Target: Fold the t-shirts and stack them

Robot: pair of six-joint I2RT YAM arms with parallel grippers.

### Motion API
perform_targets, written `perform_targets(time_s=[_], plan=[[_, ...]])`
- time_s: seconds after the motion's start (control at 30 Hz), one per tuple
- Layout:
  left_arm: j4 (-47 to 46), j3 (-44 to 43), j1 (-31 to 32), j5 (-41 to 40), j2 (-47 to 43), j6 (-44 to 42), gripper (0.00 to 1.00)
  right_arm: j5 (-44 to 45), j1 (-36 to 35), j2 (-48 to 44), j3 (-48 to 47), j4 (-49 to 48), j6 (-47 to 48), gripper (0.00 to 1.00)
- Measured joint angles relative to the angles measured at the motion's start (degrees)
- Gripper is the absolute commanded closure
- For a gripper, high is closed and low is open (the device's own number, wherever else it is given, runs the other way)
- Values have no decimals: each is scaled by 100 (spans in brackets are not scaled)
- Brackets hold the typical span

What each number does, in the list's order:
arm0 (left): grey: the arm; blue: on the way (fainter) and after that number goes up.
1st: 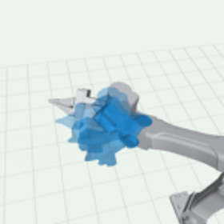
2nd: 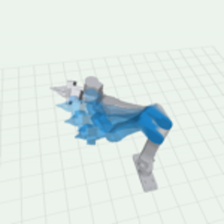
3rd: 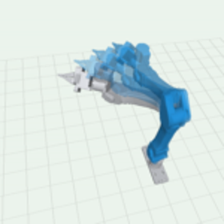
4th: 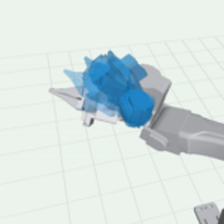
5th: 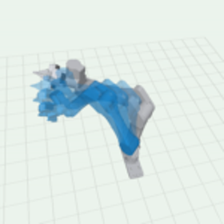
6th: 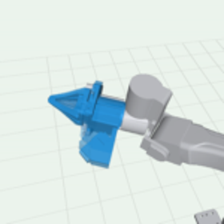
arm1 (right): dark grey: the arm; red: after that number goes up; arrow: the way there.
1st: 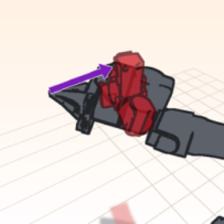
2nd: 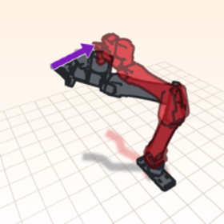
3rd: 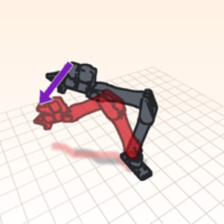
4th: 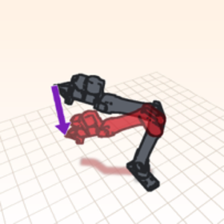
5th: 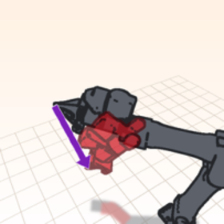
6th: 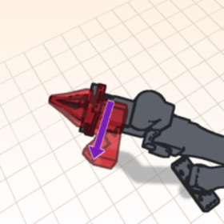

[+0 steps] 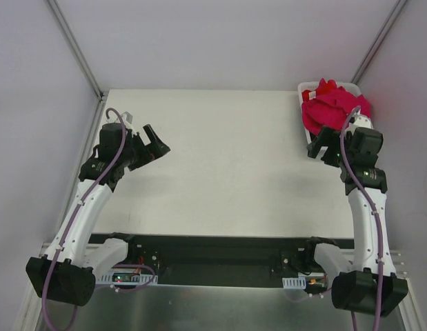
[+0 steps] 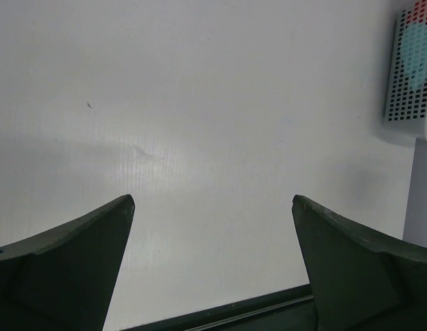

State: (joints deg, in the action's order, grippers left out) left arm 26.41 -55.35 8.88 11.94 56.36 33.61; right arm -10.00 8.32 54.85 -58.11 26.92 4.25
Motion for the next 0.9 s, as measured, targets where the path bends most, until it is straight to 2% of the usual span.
perform_targets(time_s=[0.2,0.43,0.57,0.67,0.7,0.73,0.77,0.8,0.83,0.9], plan=[[2,-9,0,4,140,-42,1,-22,-61,573,-79,107,140,3],[0,-22,0,2,186,-122,1,138,-483,2653,-1207,26,573,1],[0,-20,0,-2,170,-164,1,619,-831,3838,-1814,116,953,6],[4,-20,0,-33,136,-175,1,1047,-929,4614,-2210,149,1102,24],[0,-20,-2,-50,111,-179,1,1158,-927,4789,-2262,162,1123,38],[2,-20,-2,-55,92,-186,1,1257,-918,4924,-2291,177,1163,47],[2,-20,-4,-59,63,-190,1,1401,-916,5021,-2315,157,1213,74],[0,-20,-33,-61,42,-199,1,1475,-916,5066,-2330,138,1244,89],[2,-20,-37,-66,22,-210,1,1604,-905,5077,-2330,118,1296,99],[2,-17,-37,-74,7,-227,1,1593,-914,5031,-2271,24,1482,99]])
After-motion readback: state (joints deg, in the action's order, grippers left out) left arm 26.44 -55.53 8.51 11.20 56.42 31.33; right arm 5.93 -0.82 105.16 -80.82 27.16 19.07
